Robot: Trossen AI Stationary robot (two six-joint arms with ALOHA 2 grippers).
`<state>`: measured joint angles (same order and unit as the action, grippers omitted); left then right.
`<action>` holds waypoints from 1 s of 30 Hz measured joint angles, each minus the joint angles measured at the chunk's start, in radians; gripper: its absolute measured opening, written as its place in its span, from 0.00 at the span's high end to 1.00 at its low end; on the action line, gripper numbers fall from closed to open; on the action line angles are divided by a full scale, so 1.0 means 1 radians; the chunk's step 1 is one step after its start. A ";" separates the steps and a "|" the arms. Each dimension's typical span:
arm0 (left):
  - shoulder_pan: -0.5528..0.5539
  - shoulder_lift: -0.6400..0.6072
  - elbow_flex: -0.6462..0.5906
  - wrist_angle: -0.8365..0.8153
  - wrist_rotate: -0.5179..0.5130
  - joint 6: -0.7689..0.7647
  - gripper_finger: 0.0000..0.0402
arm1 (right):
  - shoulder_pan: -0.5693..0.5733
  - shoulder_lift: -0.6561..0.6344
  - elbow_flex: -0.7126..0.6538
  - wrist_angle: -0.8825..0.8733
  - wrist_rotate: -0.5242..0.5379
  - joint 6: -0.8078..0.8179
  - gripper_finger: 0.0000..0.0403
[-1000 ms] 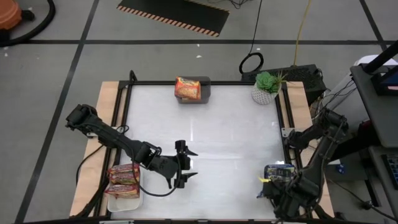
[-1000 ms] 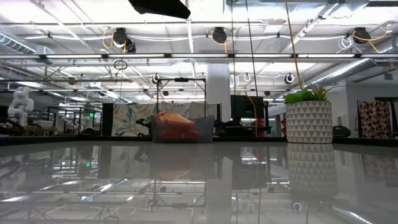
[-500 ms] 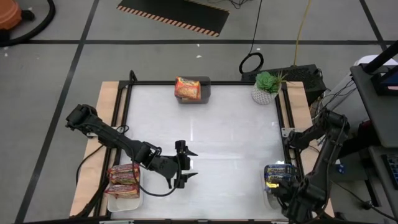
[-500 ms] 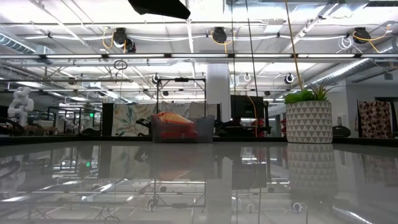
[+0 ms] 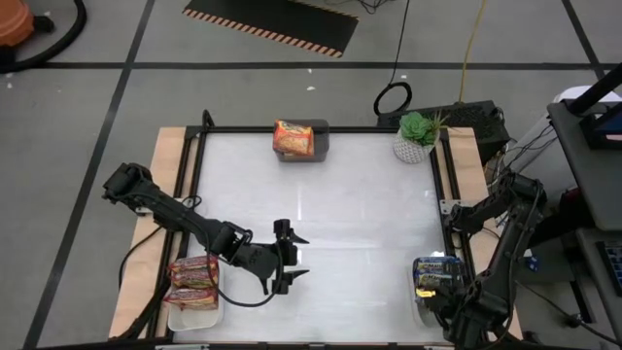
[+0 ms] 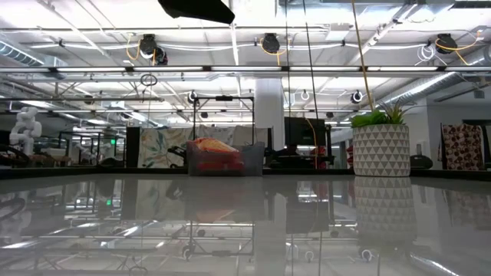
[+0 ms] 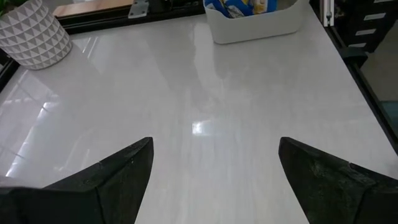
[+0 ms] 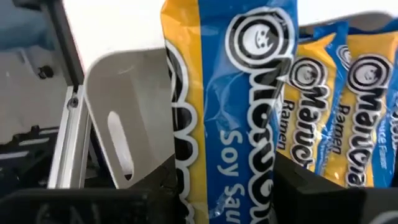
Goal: Sort Maruchan noodles
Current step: Put the blue noodle pack into the gray bin
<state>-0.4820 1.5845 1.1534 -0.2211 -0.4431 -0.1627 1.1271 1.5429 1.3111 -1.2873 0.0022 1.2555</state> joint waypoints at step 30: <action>0.018 0.000 0.000 -0.007 0.000 -0.017 0.13 | 0.001 -0.043 -0.026 -0.014 -0.022 0.040 0.47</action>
<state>-0.4636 1.5845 1.1534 -0.2283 -0.4435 -0.1796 1.1278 1.5001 1.2847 -1.3011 -0.0199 1.2954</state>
